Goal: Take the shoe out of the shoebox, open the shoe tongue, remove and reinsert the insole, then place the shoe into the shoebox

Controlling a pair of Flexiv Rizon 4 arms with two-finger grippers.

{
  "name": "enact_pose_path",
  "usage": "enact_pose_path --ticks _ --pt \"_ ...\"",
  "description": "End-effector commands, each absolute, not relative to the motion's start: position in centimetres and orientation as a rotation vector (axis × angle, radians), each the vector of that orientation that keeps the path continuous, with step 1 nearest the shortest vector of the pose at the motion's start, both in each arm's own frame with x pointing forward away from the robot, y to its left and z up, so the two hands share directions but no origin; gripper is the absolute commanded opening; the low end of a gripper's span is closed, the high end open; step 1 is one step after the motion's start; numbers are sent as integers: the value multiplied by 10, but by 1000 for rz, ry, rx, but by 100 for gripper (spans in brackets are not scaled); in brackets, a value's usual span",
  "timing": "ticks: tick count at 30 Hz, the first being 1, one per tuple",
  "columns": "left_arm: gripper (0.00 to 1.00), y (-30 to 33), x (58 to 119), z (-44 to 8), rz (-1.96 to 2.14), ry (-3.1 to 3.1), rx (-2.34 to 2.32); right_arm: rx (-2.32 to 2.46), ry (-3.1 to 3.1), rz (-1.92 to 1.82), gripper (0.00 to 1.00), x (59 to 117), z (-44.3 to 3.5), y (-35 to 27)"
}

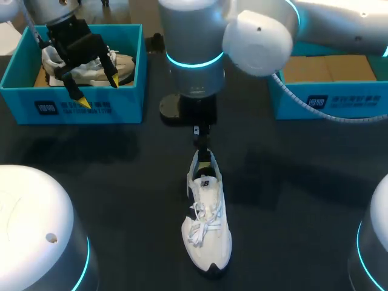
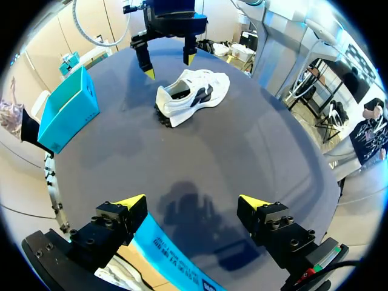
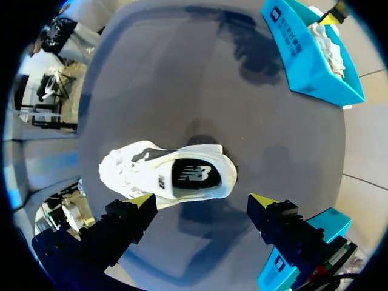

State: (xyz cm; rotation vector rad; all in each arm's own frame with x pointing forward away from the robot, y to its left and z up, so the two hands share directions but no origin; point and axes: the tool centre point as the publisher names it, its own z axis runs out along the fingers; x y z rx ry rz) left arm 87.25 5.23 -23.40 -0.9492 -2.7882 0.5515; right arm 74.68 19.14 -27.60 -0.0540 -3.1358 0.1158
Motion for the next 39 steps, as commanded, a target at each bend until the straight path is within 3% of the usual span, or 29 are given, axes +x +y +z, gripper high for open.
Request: enact_pose_path --ticks 1,17,39 --pt "100 53 872 -233 549 -2788 -949 -10 -3137 128 100 753 -288 195" --pt "100 53 872 -233 549 -2788 -949 238 -3140 89 100 781 -331 200" --pt "100 53 872 -233 549 -2788 -949 202 -3125 -39 100 793 -383 194"
